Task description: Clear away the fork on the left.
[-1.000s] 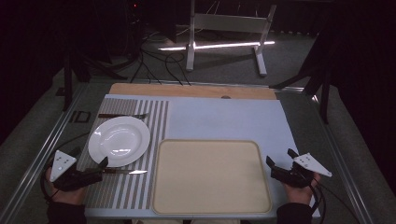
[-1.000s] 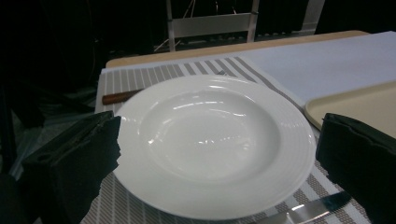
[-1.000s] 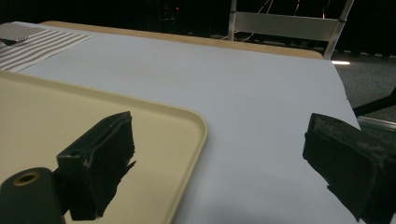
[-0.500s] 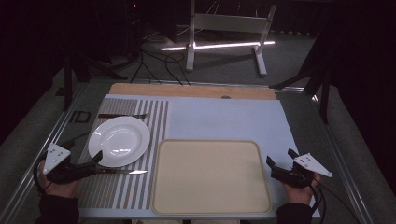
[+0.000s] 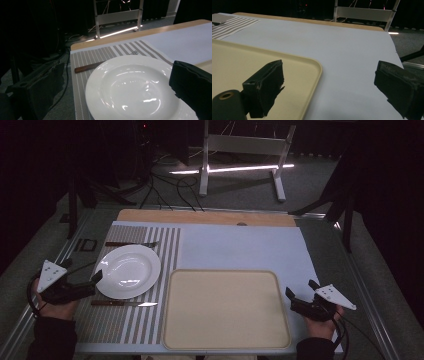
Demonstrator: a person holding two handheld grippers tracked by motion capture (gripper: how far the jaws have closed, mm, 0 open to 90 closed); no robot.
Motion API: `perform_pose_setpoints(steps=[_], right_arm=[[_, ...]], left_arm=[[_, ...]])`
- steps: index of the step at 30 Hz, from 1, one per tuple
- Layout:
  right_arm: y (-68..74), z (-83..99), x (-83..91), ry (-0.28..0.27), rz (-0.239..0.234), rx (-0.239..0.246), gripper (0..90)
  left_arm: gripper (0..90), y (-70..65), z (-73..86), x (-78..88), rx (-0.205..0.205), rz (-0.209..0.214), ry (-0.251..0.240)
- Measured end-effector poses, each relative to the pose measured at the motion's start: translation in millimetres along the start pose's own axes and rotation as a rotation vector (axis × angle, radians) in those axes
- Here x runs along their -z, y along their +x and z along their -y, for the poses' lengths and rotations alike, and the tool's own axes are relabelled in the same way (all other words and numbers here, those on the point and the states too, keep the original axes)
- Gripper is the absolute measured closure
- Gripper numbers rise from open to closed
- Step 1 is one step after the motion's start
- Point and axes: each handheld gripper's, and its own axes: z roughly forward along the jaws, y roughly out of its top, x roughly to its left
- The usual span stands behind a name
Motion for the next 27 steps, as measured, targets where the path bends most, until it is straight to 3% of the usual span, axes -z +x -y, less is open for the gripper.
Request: perform_pose_setpoints(steps=[8, 27], right_arm=[[-0.8, 0.0, 0.8, -0.001, 0.002, -0.004, 8.7], [-1.7, 0.0, 1.0, -0.006, 0.001, -0.005, 8.7]], left_arm=[[0.1, 8.4, -10.9, -8.6, -0.032, -0.008, 0.015], [0.1, 24.4, -30.8, -32.8, -0.057, -0.016, 0.045]])
